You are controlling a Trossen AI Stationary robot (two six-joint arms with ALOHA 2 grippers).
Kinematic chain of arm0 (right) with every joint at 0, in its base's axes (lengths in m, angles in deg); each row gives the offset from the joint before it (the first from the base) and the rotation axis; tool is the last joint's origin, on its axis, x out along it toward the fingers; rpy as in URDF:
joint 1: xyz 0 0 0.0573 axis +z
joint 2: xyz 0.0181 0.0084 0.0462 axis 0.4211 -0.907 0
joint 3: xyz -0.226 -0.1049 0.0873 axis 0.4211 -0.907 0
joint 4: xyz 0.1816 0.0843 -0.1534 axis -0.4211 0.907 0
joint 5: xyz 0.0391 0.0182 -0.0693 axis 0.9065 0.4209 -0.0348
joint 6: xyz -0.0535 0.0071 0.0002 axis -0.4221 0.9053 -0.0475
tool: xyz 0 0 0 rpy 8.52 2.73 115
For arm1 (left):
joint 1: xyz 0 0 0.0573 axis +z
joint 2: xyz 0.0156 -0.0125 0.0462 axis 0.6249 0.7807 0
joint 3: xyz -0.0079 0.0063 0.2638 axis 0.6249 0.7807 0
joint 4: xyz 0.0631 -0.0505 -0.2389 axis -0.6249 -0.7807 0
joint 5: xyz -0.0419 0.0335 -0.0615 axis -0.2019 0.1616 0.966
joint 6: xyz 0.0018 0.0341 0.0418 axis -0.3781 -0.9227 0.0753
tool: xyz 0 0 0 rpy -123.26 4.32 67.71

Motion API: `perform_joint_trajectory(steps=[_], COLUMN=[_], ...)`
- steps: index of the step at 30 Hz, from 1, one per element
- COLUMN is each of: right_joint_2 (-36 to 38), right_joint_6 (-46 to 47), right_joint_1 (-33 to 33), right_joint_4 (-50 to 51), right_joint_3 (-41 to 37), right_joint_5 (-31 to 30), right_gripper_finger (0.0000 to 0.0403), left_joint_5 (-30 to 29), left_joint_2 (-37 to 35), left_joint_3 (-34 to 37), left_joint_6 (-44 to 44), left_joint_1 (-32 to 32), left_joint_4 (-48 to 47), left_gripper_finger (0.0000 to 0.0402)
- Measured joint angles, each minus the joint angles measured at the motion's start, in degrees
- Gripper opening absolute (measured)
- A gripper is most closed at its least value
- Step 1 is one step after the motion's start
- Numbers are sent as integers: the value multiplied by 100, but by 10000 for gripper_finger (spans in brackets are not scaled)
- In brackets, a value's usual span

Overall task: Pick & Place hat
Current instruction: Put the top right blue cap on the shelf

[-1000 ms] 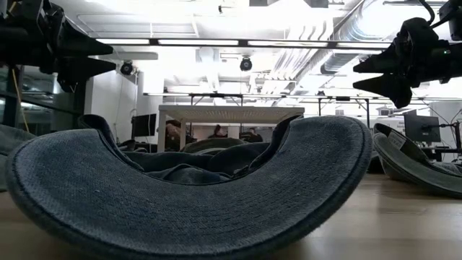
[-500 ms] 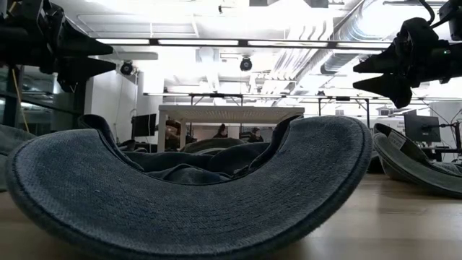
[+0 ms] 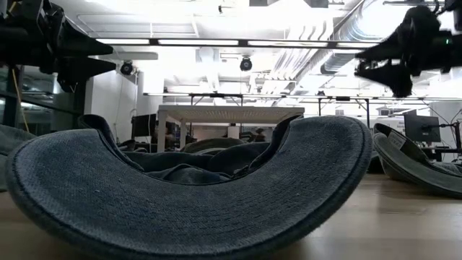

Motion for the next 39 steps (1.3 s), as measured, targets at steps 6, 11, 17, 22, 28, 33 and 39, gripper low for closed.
perform_joint_trajectory(steps=[6, 11, 17, 22, 28, 33, 39], right_joint_2=[-559, -1344, -2425, -3265, -4044, -4610, -5227], right_joint_6=[1, 39, 46, 45, 500, 322, 554], right_joint_1=[0, 0, -2, -7, -76, -288, -417], right_joint_4=[36, 296, 313, 313, 274, 700, 2121], right_joint_3=[803, 1466, 2122, 2492, 2755, 3062, 3855], right_joint_5=[0, 1, 0, 0, -64, -104, -1183], right_gripper_finger=[241, 241, 241, 241, 241, 241, 241], left_joint_5=[0, 0, 0, 0, 1, 0, 0], left_joint_2=[1, 0, 0, 1, -1, -1, -1], left_joint_3=[0, -1, 0, -2, 0, 0, -2], left_joint_6=[1, 0, 1, 2, 1, -1, 0], left_joint_1=[1, 1, 1, 1, 0, 1, 0], left_joint_4=[-1, 1, 1, 1, 0, 1, -2], left_gripper_finger=[214, 214, 214, 214, 214, 214, 214])
